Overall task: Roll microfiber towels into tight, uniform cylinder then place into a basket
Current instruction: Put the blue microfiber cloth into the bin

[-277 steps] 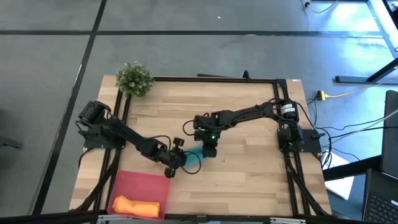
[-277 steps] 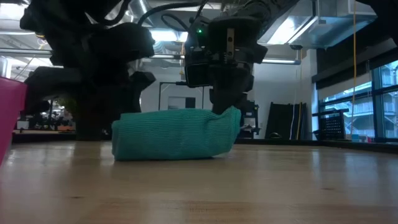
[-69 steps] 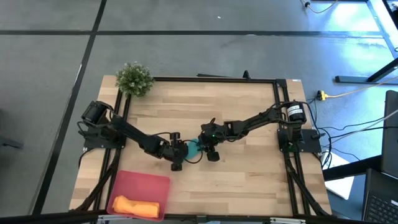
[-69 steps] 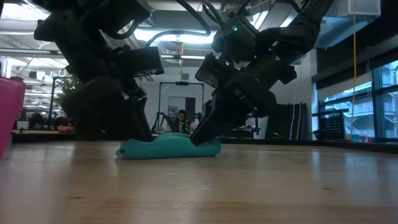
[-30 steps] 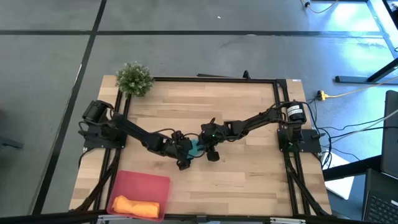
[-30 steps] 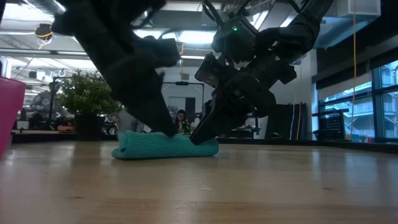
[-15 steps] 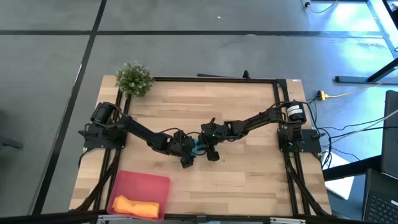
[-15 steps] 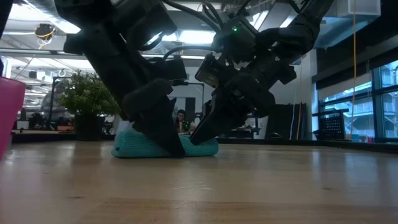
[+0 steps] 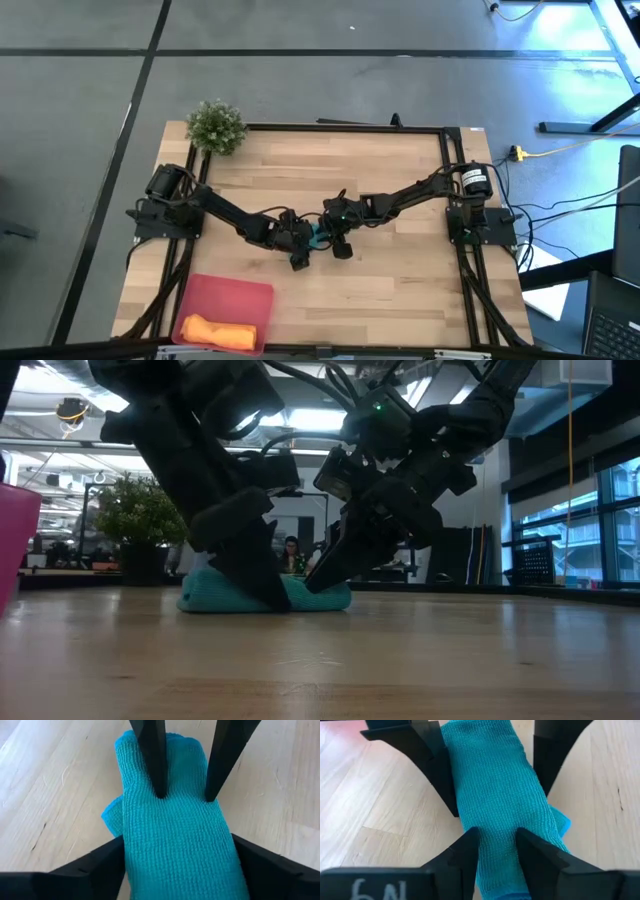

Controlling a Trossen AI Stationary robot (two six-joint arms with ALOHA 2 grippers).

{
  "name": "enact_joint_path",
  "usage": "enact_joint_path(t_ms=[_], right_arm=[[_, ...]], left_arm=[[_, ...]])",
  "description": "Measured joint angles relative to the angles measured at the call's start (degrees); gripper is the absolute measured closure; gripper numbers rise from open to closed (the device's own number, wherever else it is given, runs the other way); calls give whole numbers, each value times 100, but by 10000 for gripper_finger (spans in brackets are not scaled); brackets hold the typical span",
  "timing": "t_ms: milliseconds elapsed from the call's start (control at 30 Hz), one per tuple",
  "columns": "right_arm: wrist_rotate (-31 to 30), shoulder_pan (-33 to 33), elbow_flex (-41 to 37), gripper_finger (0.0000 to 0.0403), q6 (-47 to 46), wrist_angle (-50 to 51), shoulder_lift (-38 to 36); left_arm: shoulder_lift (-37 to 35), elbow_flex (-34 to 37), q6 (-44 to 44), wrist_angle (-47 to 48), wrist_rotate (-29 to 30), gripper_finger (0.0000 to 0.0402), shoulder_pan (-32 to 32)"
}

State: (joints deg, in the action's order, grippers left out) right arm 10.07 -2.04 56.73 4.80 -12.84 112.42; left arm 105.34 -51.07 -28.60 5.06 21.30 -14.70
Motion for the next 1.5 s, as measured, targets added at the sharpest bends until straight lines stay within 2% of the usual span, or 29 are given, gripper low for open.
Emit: enact_joint_path(t_ms=[167, 567, 733, 1000, 1200, 1500], right_arm=[[0, 0, 0, 267, 0, -2, 0], [4, 0, 0, 267, 1, -10, 0], [4, -4, 0, 267, 0, -24, 0], [7, -4, 0, 267, -555, -75, 0], [39, -4, 0, 263, -600, -95, 0], [-83, -7, 302, 204, 154, -96, 0]], left_arm=[[0, 2, 26, 27, -16, 150, -2], [-1, 14, 106, 82, -51, 332, -9], [-2, 20, 100, 94, -52, 386, -4], [0, 22, 61, 92, -90, 389, -4], [2, 22, 21, 89, -110, 388, -3], [-83, 20, -95, 169, -295, 388, -2]])
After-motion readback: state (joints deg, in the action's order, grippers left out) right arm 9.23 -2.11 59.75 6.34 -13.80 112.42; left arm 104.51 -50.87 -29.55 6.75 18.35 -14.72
